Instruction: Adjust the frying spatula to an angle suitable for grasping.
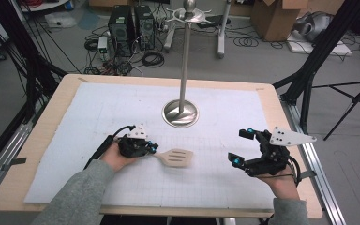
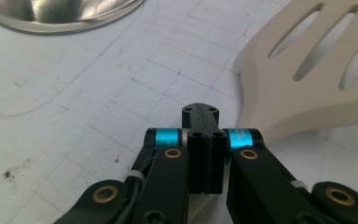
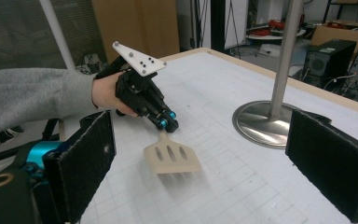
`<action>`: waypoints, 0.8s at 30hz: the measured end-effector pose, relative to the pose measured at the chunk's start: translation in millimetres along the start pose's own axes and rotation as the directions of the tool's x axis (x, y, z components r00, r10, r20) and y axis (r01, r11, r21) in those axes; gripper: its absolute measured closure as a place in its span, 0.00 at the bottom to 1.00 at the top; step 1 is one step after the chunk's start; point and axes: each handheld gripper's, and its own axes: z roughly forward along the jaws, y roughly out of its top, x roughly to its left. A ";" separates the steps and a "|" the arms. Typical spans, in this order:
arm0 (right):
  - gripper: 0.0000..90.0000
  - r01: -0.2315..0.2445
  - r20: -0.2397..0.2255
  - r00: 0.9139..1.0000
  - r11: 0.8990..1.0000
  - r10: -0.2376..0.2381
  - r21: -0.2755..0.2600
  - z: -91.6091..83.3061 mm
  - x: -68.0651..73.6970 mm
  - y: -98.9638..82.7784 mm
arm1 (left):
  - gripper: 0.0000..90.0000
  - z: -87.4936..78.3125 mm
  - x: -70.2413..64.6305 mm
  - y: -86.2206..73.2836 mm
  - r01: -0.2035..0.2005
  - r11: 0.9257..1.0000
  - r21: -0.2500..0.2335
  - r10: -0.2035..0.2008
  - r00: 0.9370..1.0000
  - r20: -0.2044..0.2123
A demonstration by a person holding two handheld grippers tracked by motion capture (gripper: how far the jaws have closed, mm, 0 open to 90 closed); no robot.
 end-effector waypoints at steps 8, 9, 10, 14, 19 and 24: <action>0.08 0.002 0.000 1.000 1.000 -0.002 -0.003 -1.5 -1.6 -0.8 | 1.00 -4.1 -1.0 -0.7 0.025 1.000 -0.001 -0.025 1.000 0.016; 0.08 0.001 0.002 1.000 1.000 -0.001 -0.002 -2.0 -1.7 -0.8 | 1.00 -5.2 -1.0 -0.7 0.024 1.000 -0.004 -0.024 0.999 0.022; 0.08 -0.003 0.000 1.000 1.000 0.003 -0.002 -2.4 -1.6 -0.9 | 1.00 -5.9 -1.6 -1.1 0.021 1.000 0.000 -0.021 1.000 0.021; 0.08 -0.008 0.003 1.000 1.000 0.008 0.001 -1.7 -2.1 -1.9 | 1.00 -7.6 -2.6 -3.0 0.023 1.000 -0.003 -0.023 0.999 0.028; 0.08 -0.005 -0.001 1.000 1.000 0.005 0.006 -1.0 -1.5 -2.0 | 1.00 -10.9 -5.7 -5.5 0.026 1.000 -0.001 -0.026 0.999 0.042; 0.08 -0.007 0.004 1.000 1.000 0.007 0.000 -2.9 -2.6 -2.5 | 1.00 -17.0 -11.4 -8.8 0.008 1.000 0.008 -0.008 0.999 0.041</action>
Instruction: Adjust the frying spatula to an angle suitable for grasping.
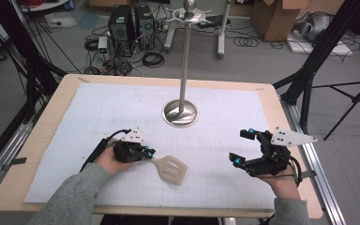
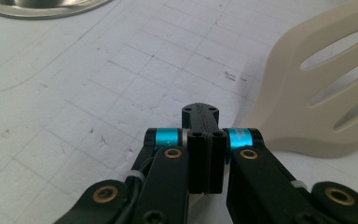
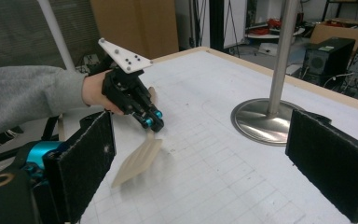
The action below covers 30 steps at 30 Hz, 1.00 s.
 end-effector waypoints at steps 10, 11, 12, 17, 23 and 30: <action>0.08 0.004 0.000 1.000 1.000 -0.004 -0.015 -0.4 -0.3 1.8 | 1.00 -10.3 -9.4 -7.8 -0.010 1.000 0.006 0.010 1.000 0.005; 0.08 0.003 0.000 1.000 1.000 -0.003 -0.013 0.8 -0.6 1.6 | 1.00 -11.5 -8.8 -7.1 -0.011 1.000 0.009 0.011 1.000 -0.004; 0.08 0.002 0.001 1.000 1.000 -0.002 -0.007 1.9 -0.7 1.3 | 1.00 -13.7 -7.3 -6.6 -0.011 1.000 0.006 0.012 1.000 -0.028; 0.08 0.010 -0.001 1.000 1.000 -0.010 -0.002 5.3 -0.6 2.1 | 1.00 -37.1 7.0 -6.4 0.049 0.994 -0.099 -0.053 0.998 -0.038; 0.08 0.014 -0.005 1.000 1.000 -0.014 -0.006 6.2 -1.1 3.3 | 1.00 -55.6 15.9 -13.6 0.070 0.984 -0.163 -0.078 0.996 -0.043; 0.08 0.010 -0.011 1.000 1.000 -0.010 -0.001 7.3 -0.6 3.4 | 1.00 -55.7 21.7 -22.6 0.066 0.990 -0.129 -0.071 0.997 -0.036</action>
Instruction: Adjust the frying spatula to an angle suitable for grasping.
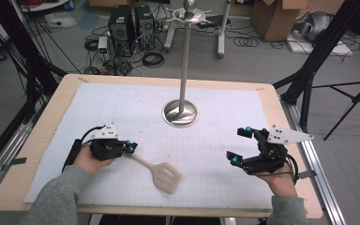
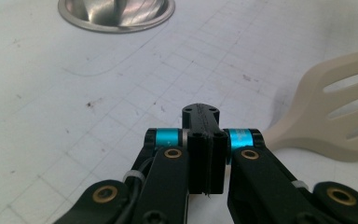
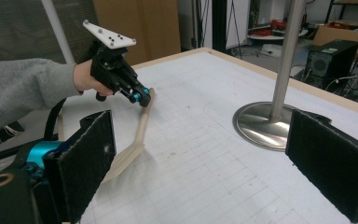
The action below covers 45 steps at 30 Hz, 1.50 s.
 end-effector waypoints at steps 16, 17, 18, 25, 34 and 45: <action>0.08 0.002 -0.023 1.000 1.000 -0.002 -0.004 11.1 -4.4 3.7 | 1.00 -12.8 7.9 -19.3 0.027 0.998 0.050 -0.026 1.000 -0.016; 0.08 0.003 -0.026 1.000 1.000 -0.003 -0.004 12.0 -4.6 4.2 | 1.00 -13.7 9.3 -21.5 0.030 0.998 0.052 -0.029 0.999 -0.020; 0.08 0.005 -0.030 1.000 1.000 -0.005 -0.006 13.2 -4.8 4.7 | 1.00 -14.8 10.8 -23.6 0.039 0.998 0.056 -0.037 0.999 -0.026; 0.08 0.001 -0.046 0.999 1.000 0.000 0.009 19.8 -7.3 4.2 | 1.00 -17.0 11.8 -28.7 0.046 0.996 0.076 -0.043 0.999 -0.033; 0.08 0.002 -0.043 0.999 1.000 -0.002 0.006 17.6 -6.5 4.4 | 1.00 -12.4 14.0 -29.4 0.023 0.996 0.084 -0.020 0.999 -0.041; 0.08 0.006 -0.064 0.998 1.000 -0.006 -0.001 12.6 -1.8 3.3 | 1.00 -5.3 17.4 -23.1 0.051 0.997 0.052 -0.048 0.997 -0.060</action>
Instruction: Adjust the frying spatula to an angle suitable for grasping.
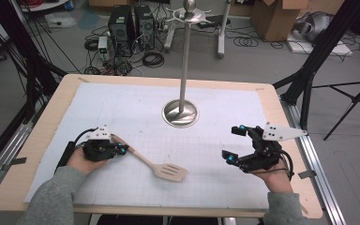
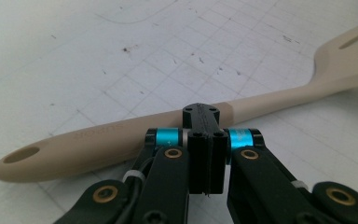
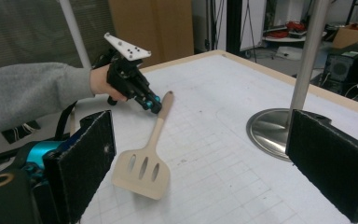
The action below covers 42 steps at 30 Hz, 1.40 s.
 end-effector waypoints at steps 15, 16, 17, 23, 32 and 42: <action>0.08 -0.011 0.041 0.999 1.000 0.010 0.014 -13.9 4.4 -7.6 | 1.00 17.9 2.7 13.8 -0.029 1.000 0.003 0.029 0.999 -0.026; 0.08 -0.015 0.043 0.999 1.000 0.015 0.014 -14.7 4.8 -8.0 | 1.00 19.1 2.6 14.7 -0.039 0.999 0.004 0.039 0.999 -0.028; 0.08 -0.014 0.046 0.999 1.000 0.013 0.013 -16.2 5.2 -8.6 | 1.00 19.9 2.3 14.8 -0.039 0.999 0.000 0.039 0.999 -0.030; 0.08 -0.021 0.057 0.998 1.000 0.020 0.010 -22.0 7.5 -10.7 | 1.00 25.9 2.5 19.1 -0.053 0.999 0.001 0.053 0.998 -0.035; 0.08 -0.029 0.078 0.997 1.000 0.028 0.011 -31.3 10.8 -13.9 | 1.00 38.0 2.9 26.7 -0.033 0.999 -0.006 0.033 0.999 -0.023; 0.08 -0.029 0.097 0.995 1.000 0.030 -0.011 -40.5 10.5 -14.5 | 1.00 34.7 -8.5 37.4 -0.063 0.998 -0.027 0.064 0.998 0.024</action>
